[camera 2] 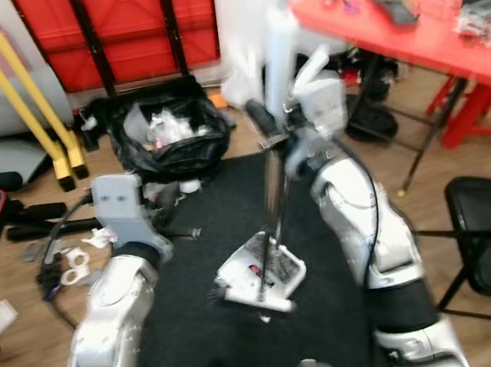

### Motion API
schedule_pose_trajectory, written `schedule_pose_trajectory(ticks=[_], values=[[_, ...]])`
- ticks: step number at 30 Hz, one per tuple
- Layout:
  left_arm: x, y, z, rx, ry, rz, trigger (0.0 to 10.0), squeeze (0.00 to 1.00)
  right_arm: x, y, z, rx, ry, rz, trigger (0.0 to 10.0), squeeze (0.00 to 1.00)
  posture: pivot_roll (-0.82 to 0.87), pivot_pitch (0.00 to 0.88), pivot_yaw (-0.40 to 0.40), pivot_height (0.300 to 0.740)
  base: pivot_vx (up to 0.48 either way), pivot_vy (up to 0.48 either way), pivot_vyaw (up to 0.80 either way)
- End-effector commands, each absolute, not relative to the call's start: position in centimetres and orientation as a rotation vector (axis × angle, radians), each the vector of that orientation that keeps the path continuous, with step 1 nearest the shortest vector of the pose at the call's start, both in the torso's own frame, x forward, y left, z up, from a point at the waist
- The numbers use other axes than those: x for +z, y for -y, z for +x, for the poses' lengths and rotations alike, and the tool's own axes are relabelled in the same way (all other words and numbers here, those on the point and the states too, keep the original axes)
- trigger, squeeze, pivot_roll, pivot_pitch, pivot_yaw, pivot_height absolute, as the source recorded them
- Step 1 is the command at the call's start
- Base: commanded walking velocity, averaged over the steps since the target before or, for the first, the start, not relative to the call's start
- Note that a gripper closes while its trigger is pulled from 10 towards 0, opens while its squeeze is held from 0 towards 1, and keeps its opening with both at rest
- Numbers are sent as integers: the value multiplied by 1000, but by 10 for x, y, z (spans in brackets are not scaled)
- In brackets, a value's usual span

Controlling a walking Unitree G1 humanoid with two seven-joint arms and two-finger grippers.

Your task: Sweep floor

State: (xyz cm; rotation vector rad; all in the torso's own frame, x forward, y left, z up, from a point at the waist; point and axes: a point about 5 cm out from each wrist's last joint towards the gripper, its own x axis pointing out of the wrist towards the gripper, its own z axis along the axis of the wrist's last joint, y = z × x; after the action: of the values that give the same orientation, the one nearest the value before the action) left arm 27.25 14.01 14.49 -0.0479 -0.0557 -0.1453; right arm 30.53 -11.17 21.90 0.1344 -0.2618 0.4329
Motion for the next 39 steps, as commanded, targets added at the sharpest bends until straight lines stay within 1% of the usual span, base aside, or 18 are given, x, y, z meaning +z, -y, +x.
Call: schedule_pose_trajectory(ticks=[1,3,6,8,15,17,25,32,39], values=[[142,-145,271,-128,43,-49,10000,0,226,108,303,448,303,134,10000,0,-65,58,-157,740,0,0,0],[143,-147,271,-126,45,-38,10000,0,219,106,302,461,268,91,10000,0,-65,57,-158,740,154,0,400],[145,-148,272,-124,51,-35,10000,0,215,105,301,463,249,93,10000,0,-64,55,-160,740,330,0,800],[145,-148,273,-123,53,-36,10000,0,214,105,302,454,239,127,10000,0,-65,54,-160,740,337,0,419],[145,-147,274,-129,55,-40,10000,0,214,111,304,413,234,87,10000,0,-68,51,-160,740,339,0,0],[144,-144,274,-135,54,-44,10000,0,215,112,304,418,245,97,10000,0,-79,41,-165,740,339,0,800],[143,-139,275,-142,54,-54,10000,0,216,112,303,436,246,81,10000,0,-86,40,-175,740,340,0,0],[142,-138,275,-140,53,-59,10000,0,220,110,302,455,261,103,10000,0,-87,42,-174,740,338,0,0],[141,-140,275,-135,50,-55,10000,0,229,101,297,521,314,166,10000,0,-94,51,-168,740,316,0,0]])
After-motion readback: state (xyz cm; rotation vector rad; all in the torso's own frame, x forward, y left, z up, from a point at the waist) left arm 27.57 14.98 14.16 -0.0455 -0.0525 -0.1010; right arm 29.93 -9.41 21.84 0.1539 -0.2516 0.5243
